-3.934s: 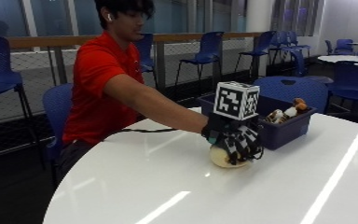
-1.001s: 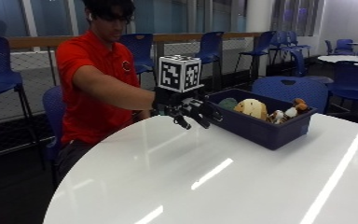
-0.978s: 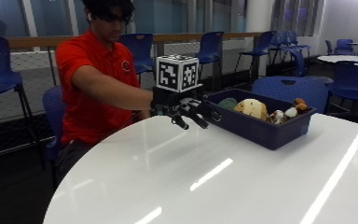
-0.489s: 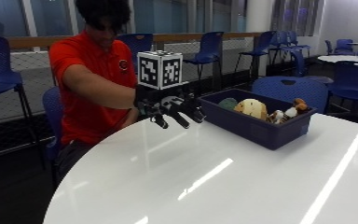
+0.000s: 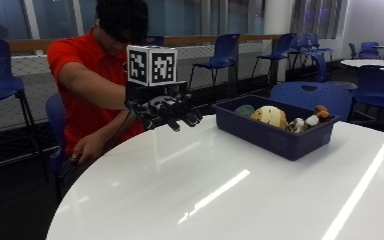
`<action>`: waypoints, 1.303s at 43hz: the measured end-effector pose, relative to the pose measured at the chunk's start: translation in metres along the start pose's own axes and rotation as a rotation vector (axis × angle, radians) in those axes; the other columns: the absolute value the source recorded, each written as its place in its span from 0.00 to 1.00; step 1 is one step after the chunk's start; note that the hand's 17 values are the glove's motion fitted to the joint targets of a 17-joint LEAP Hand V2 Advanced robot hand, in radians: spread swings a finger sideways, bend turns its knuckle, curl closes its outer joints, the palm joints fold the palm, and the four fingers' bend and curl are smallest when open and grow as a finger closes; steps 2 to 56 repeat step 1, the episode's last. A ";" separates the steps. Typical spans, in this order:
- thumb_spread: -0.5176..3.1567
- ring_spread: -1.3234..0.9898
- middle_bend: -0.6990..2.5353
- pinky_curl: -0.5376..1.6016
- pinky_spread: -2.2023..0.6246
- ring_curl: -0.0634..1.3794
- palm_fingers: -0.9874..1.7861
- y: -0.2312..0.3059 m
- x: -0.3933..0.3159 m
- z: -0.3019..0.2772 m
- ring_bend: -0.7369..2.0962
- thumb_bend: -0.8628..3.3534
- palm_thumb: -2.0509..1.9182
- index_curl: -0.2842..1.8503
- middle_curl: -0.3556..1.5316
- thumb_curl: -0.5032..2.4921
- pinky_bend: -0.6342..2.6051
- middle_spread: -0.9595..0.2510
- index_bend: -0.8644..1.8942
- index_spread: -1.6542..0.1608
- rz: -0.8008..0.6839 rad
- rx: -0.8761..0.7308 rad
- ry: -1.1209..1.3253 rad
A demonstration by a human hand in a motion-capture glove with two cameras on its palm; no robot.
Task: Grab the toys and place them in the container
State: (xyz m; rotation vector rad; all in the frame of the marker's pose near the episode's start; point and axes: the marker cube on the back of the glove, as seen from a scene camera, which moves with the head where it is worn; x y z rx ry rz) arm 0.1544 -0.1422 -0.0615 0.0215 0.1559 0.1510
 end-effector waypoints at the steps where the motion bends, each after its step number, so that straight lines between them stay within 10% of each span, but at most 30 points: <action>1: 0.45 0.53 0.27 0.40 0.81 0.29 0.35 0.000 0.001 0.000 0.38 0.19 0.50 0.31 0.36 0.23 0.45 0.70 0.38 0.70 0.002 0.002 -0.003; 56: 0.45 0.53 0.27 0.40 0.81 0.29 0.35 0.000 0.001 0.000 0.38 0.19 0.50 0.31 0.36 0.23 0.45 0.70 0.38 0.70 0.002 0.002 -0.003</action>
